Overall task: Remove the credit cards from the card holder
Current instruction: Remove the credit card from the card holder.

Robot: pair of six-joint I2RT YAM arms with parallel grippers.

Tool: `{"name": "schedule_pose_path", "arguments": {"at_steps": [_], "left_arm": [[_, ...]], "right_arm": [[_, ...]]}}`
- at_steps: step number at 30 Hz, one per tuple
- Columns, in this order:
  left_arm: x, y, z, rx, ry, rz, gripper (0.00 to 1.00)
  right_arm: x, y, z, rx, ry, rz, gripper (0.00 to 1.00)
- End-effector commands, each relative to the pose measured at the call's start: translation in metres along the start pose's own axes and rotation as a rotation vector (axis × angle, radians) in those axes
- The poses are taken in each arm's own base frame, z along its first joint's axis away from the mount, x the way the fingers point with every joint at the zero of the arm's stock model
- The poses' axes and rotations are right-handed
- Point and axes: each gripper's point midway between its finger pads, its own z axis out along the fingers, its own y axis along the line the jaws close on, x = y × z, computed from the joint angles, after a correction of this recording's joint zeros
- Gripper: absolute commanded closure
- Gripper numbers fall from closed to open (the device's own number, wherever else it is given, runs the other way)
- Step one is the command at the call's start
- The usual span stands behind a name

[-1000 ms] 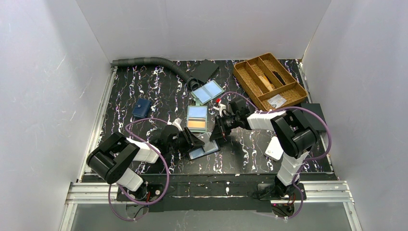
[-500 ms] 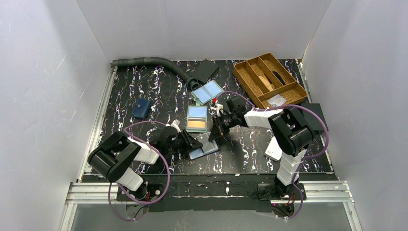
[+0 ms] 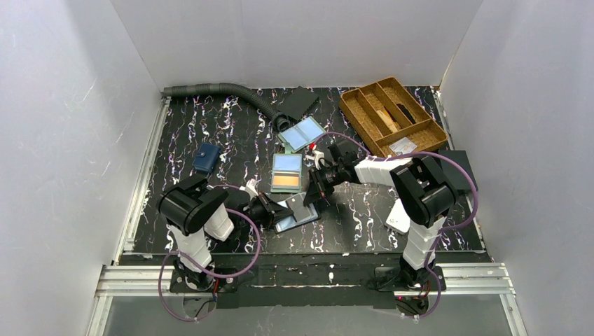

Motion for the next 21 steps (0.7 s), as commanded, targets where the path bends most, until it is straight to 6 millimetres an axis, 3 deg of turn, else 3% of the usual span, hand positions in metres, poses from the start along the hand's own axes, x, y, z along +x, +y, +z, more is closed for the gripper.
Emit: {"name": "schedule_pose_path", "arguments": {"at_steps": [1, 10, 21], "left_arm": [[-0.005, 0.001, -0.008, 0.035, -0.02, -0.008, 1.0], [-0.008, 0.009, -0.02, 0.01, -0.031, -0.012, 1.0], [-0.008, 0.016, -0.028, -0.02, -0.037, -0.015, 1.0]], "right_arm": [[0.031, -0.038, 0.013, 0.165, 0.09, 0.01, 0.81], [0.034, -0.057, 0.011, 0.261, 0.106, 0.005, 0.78], [0.034, -0.063, 0.009, 0.294, 0.117, -0.002, 0.74]]}}
